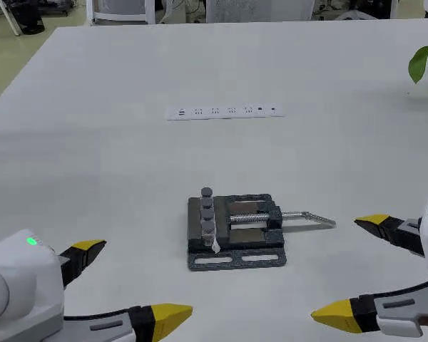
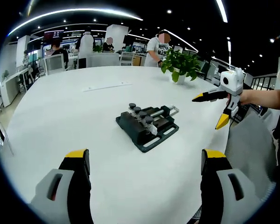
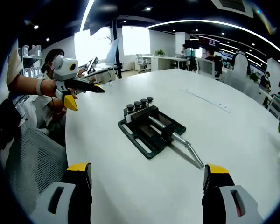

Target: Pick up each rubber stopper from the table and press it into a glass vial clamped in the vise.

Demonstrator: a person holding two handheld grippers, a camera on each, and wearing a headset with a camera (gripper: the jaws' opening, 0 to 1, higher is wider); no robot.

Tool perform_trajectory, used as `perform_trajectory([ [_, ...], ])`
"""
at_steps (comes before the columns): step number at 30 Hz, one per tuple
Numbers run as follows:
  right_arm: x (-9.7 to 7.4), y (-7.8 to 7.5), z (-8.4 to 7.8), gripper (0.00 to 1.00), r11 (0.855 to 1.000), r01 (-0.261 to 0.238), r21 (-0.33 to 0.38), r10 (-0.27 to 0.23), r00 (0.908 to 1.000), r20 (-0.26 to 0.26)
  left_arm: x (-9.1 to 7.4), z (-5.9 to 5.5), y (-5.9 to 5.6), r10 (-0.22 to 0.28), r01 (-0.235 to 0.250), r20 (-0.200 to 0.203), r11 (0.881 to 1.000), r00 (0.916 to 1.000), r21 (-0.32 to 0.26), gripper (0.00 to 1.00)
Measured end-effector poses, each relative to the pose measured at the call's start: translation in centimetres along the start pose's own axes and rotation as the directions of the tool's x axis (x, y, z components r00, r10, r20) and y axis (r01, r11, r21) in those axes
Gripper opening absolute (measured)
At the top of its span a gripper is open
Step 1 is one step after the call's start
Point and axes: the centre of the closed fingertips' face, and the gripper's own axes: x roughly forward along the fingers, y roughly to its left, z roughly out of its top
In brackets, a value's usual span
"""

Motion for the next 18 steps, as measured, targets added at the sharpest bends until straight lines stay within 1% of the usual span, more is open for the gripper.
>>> perform_trajectory([
  [2,0.2,0.24,0.06,0.99,1.0,-0.005,0.009,0.005,1.0,0.007,0.06,0.04,0.07,0.003,-0.003,-0.002,1.0,1.0,0.002,0.99],
  [5,0.43,0.47,0.15,0.99,1.0,-0.009,-0.007,0.009,0.9999,0.009,0.09,0.09,0.05,0.002,-0.002,-0.001,1.0,1.0,0.002,0.99],
  [11,0.65,0.55,0.34,0.99,1.0,-0.011,-0.003,0.011,0.9997,0.023,0.0,-0.3,0.31,0.007,-0.007,-0.007,1.0,1.0,-0.002,0.98],
  [18,0.74,1.06,0.45,0.99,1.0,-0.011,-0.002,0.011,0.9996,0.028,-0.2,-0.71,0.27,0.01,-0.01,-0.012,1.0,0.9999,-0.007,0.98],
])
